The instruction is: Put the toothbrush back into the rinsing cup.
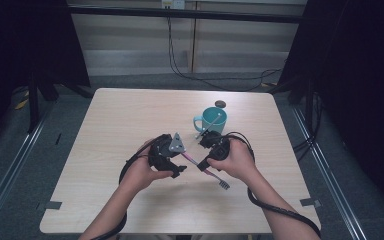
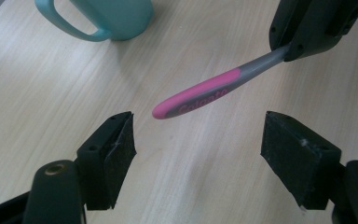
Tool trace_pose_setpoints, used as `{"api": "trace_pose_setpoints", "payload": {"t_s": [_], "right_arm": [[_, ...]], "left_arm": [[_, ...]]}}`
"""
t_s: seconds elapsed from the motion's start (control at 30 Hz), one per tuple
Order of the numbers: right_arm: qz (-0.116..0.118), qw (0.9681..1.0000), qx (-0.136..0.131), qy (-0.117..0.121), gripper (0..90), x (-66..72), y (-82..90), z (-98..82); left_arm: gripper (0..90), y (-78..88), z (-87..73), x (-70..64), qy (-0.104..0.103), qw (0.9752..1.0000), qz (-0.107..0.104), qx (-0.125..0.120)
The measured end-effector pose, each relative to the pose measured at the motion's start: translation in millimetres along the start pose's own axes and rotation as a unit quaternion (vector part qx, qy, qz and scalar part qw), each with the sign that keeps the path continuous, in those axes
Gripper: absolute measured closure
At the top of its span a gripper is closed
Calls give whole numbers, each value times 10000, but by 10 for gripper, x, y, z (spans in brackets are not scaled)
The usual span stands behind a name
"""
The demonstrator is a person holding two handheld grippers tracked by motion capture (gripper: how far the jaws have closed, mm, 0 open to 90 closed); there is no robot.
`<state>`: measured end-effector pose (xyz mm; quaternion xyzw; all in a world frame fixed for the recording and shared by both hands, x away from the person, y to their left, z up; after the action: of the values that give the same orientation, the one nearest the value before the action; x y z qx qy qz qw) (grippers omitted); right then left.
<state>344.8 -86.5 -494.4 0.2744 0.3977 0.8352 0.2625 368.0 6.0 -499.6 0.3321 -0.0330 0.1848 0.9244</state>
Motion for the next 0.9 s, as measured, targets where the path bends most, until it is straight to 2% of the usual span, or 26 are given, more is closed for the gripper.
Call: {"api": "trace_pose_setpoints", "payload": {"t_s": [0.23, 0.3, 0.33, 0.47, 0.67, 0.73, 0.9], "right_arm": [[140, 9999, -7, 54, 849, 18, -2, 9], [103, 9999, 50, 58, 849, 24, -2, 8], [97, 9999, 60, 100, 849, 19, -4, 6], [136, 9999, 69, 24, 849, 52, -8, 6], [162, 9997, 159, 111, 849, 51, 14, 1], [177, 9995, 171, 210, 849, 35, 21, 4], [168, 9994, 203, 219, 849, 33, 35, -1]], "left_arm": [[287, -18, 33, -46, -227, 9997, -46, -18], [294, -27, 21, -54, -289, 9996, -52, 16], [303, -29, 13, -57, -293, 9995, -59, 39], [354, -41, -10, -56, -354, 9994, -59, 25], [389, -58, -20, -66, -457, 9989, -60, 18], [397, -60, -24, -62, -503, 9987, -59, 28], [426, -65, -26, -64, -472, 9988, -96, -26]]}}
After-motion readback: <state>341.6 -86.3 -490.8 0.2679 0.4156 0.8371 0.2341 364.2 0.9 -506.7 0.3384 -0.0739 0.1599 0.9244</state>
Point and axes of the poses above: each handheld gripper's, and its own axes: y roughly backward along the jaws, z roughly out of its top, x roughly to its left, the point moved 10 cm from there along -y, roughly forward along the jaws, and after that the axes turned 14 degrees about -x, right-handed, at the moved point
